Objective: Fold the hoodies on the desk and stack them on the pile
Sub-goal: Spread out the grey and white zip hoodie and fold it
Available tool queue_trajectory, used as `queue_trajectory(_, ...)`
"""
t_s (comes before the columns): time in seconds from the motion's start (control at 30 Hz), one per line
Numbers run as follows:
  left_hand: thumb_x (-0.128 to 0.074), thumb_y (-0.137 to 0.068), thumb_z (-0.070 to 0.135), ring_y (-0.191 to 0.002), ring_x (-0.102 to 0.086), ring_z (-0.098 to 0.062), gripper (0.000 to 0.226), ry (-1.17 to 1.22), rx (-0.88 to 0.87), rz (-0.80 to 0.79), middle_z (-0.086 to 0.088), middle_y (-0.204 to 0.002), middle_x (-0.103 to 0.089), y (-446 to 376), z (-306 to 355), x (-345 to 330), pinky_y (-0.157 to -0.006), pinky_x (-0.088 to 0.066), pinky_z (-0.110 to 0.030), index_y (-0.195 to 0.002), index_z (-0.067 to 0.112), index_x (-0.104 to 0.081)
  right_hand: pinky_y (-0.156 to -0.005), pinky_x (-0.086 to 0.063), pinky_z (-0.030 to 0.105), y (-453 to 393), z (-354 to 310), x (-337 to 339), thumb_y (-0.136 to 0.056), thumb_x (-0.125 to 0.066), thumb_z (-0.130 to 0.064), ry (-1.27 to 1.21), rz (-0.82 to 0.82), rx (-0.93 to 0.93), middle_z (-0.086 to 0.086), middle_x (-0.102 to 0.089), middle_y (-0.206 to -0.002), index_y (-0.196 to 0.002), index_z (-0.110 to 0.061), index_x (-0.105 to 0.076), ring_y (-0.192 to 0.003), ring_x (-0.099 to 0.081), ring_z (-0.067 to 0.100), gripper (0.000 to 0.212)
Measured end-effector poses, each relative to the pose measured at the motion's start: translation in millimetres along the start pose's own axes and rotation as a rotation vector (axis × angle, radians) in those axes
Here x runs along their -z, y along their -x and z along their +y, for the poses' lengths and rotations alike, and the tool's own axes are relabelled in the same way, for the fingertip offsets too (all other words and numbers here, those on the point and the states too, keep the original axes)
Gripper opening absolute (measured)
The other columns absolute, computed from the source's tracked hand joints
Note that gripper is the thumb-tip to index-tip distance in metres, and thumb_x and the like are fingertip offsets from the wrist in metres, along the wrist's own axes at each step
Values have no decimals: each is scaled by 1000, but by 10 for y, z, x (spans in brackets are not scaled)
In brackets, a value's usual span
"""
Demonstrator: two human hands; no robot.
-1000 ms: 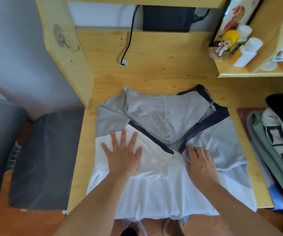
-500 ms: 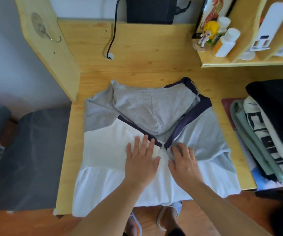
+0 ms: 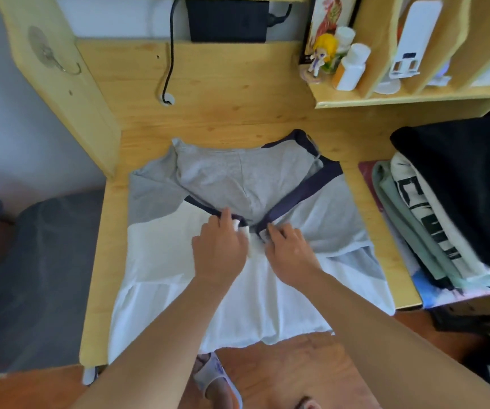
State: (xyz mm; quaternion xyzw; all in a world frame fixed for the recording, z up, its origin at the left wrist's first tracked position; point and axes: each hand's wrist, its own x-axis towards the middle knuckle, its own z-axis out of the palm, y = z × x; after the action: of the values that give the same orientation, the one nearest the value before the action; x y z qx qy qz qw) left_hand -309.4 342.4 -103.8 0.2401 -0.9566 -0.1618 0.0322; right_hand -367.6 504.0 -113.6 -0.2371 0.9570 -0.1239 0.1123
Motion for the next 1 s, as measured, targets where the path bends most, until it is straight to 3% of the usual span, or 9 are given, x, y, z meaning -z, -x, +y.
queue_trajectory(0.07, -43, -100, 56, -139, -40, -34, 74, -49, -99, -336, -13, -154, -39, 125, 98, -169, -108, -40, -48, -157, 13, -26, -109, -36, 46, 15, 4, -46, -101, -43, -49, 120, -172, 29, 3, -31, -150, -159, -18, -20, -130, -35, 32, 70)
queue_trajectory(0.13, -34, -103, 61, -156, -8, -30, 83, 23, -70, -474, -8, -171, -6, 223, 132, -280, -125, -14, -46, -163, 12, -6, -115, -30, 44, 44, 40, -17, -101, -45, -41, 25, -177, 34, 1, -27, -157, -160, -19, -18, -136, -31, 30, 68)
queue_trajectory(0.27, -38, -103, 44, -152, -24, -30, 61, 296, 14, 0, -10, -162, -34, 868, -36, -111, -122, -22, -43, -156, 13, -37, -99, -42, 32, 703, 319, 83, -96, -55, -9, -406, 278, -2, 5, -58, -130, -136, -11, -57, -117, -50, 21, 40)
queue_trajectory(0.33, -53, -99, 18, -135, -40, -22, 37, 523, 249, 248, -4, -139, -51, 1513, -145, -77, -113, -34, -37, -136, 16, -54, -80, -43, 28, 1319, 554, 10, -96, -55, -7, -581, 372, -191, -1, -62, -107, -113, -14, -65, -97, -56, 15, 21)
queue_trajectory(0.4, -56, -95, 1, -120, -50, -24, 30, 744, 650, 318, -5, -121, -55, 2118, -258, -122, -98, -42, -36, -120, 16, -56, -75, -45, 33, 1846, 896, -242, -95, -55, -10, -725, 241, -502, -4, -66, -93, -98, -20, -65, -90, -62, 22, 14)
queue_trajectory(0.53, -60, -95, 5, -125, -52, -28, 61, 1056, 1218, 179, -7, -144, -51, 2514, -700, -389, -103, -41, -41, -150, 20, -40, -78, -53, 42, 2158, 1470, -706, -87, -57, -6, -970, 12, -898, 2, -66, -103, -121, -26, -56, -82, -61, 26, 39)
queue_trajectory(0.63, -68, -88, 10, -132, -49, -23, 82, 1137, 1237, 119, 1, -147, -49, 2329, -1200, -482, -117, -33, -46, -155, 38, -31, -66, -49, 37, 1921, 1728, -697, -85, -56, 12, -1411, -16, -868, 16, -64, -102, -143, -24, -41, -75, -59, 23, 70)
queue_trajectory(0.8, -66, -92, 13, -135, -48, -13, 28, 1268, 1113, -14, 4, -144, -57, 2111, -1697, -505, -120, -25, -31, -118, 25, -65, -106, -46, 57, 1730, 1912, -652, -79, -73, -11, -1355, -140, -715, 18, -71, -119, -122, -11, -68, -116, -63, 43, 44)
queue_trajectory(1.0, -71, -89, 6, -122, -63, -27, 48, 1145, 1001, -6, -2, -127, -70, 2537, -1577, -251, -112, -43, -48, -136, 15, -61, -100, -54, 46, 2127, 1892, -416, -91, -64, -4, -1484, -43, -820, 12, -75, -114, -118, -4, -67, -115, -67, 34, 27)
